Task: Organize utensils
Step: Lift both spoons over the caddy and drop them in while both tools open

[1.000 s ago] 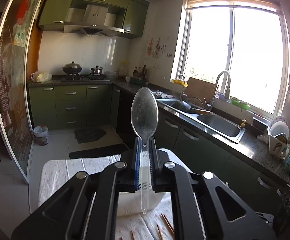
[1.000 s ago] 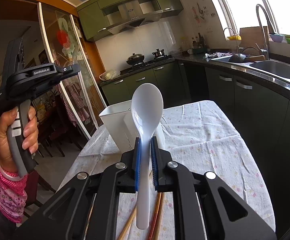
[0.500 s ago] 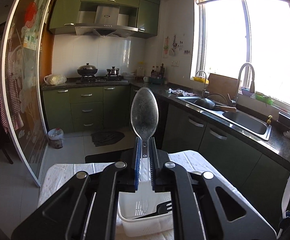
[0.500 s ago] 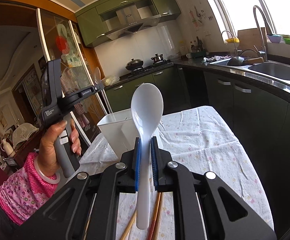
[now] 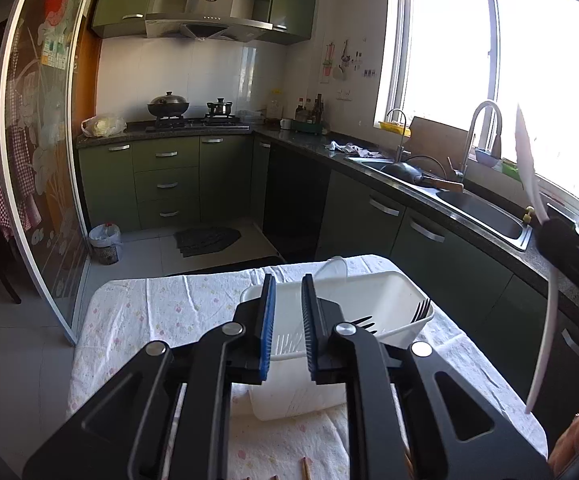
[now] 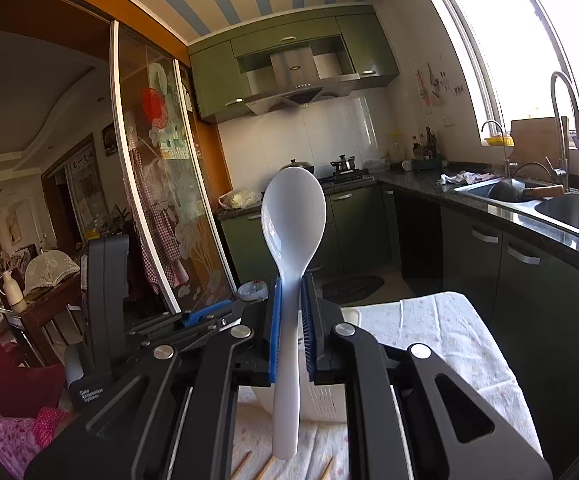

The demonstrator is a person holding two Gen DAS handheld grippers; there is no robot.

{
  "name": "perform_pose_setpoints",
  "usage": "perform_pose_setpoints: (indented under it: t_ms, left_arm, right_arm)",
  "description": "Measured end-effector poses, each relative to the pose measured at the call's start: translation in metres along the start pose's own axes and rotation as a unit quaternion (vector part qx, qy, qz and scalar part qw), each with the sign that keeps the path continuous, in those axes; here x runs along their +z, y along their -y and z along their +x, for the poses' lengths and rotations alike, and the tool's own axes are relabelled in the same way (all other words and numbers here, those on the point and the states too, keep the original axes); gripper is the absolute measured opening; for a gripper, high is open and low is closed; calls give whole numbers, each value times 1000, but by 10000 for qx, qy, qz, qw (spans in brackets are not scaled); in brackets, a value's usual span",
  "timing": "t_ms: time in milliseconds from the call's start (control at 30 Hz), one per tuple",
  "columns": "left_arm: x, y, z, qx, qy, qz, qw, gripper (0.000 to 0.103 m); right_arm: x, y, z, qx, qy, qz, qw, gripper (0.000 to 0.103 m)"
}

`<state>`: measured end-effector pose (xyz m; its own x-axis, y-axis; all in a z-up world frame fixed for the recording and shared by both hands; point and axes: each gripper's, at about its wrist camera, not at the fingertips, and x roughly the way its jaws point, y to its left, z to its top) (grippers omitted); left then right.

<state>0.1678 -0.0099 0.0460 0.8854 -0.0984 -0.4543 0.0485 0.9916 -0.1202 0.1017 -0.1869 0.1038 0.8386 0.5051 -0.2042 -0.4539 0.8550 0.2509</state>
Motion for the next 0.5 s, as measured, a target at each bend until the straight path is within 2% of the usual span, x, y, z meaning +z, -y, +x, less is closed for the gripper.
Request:
perform_pose_setpoints:
  t_ms: [167,367,500]
  left_arm:
    - [-7,-15,-23,-142,-34,-224,9996,16]
    - [-18,-26,-46,-238,-93,-266,9993,17]
    - [-20,-27,-56,-295,-105,-291,9991,20]
  right_arm:
    - [9,-5,50,-206,431,-139,9988,11]
    - [8,4,112,-546,481,-126,9973,11]
    - [-3,11,137,-684,270,-162,9972,11]
